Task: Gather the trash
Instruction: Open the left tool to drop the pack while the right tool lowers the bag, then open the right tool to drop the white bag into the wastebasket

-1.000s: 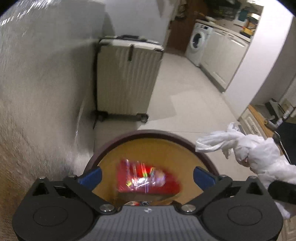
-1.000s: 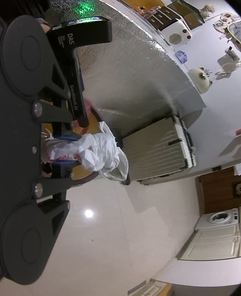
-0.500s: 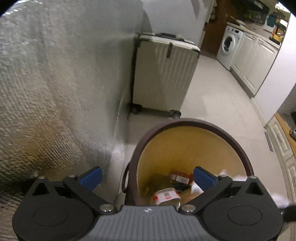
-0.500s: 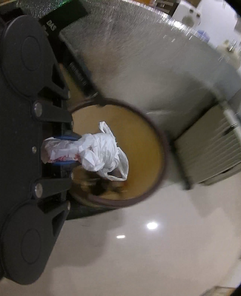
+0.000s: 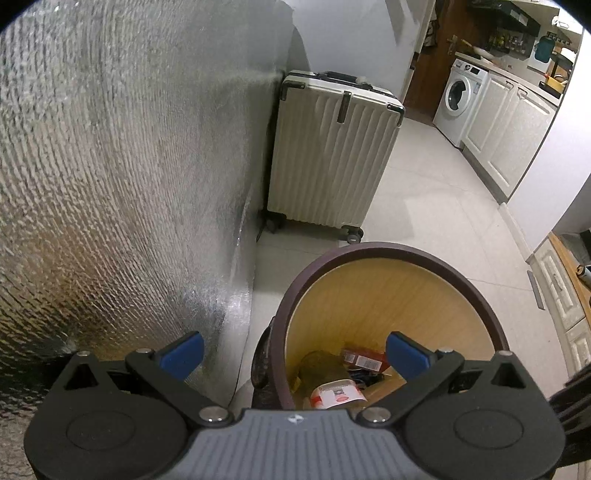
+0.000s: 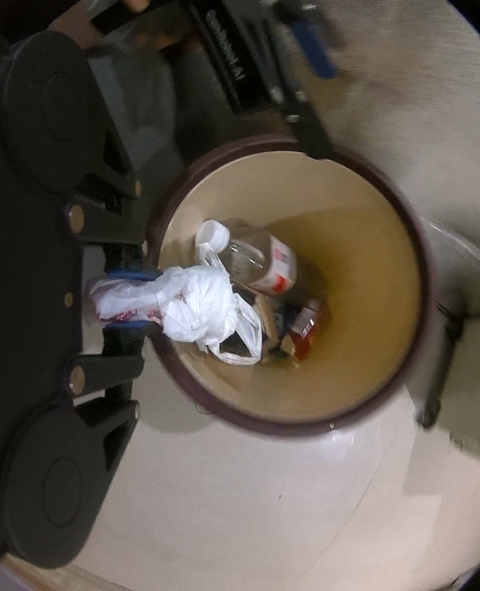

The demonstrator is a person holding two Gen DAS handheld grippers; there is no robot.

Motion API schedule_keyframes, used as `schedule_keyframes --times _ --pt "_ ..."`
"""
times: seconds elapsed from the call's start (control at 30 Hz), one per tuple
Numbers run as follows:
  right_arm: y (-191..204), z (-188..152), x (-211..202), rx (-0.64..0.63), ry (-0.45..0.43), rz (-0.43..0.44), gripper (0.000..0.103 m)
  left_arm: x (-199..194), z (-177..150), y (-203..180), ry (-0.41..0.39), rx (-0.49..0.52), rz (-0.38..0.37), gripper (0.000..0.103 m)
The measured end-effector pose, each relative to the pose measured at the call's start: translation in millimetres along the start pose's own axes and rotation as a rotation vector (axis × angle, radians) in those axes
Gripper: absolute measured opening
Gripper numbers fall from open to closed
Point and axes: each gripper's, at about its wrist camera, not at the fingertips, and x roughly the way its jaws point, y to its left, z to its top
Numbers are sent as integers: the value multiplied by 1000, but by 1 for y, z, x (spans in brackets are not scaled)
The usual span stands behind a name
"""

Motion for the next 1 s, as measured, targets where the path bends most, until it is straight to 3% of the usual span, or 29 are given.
schedule_keyframes --times 0.13,0.33,0.57,0.73,0.9,1.0 --pt "2 17 24 -9 13 -15 22 5 -2 4 7 -7 4 103" --pt "-4 34 35 91 -79 32 22 8 -1 10 2 -26 6 103" --pt "-2 9 -34 16 -195 59 22 4 1 15 -19 -68 5 103" --pt "-15 -10 -73 50 -350 100 23 2 0 15 -28 -77 7 103" --pt "-11 4 -31 82 -372 155 24 0 0 14 -28 -83 8 103" --pt "-12 15 13 108 -326 175 32 0 0 15 -15 -73 12 103"
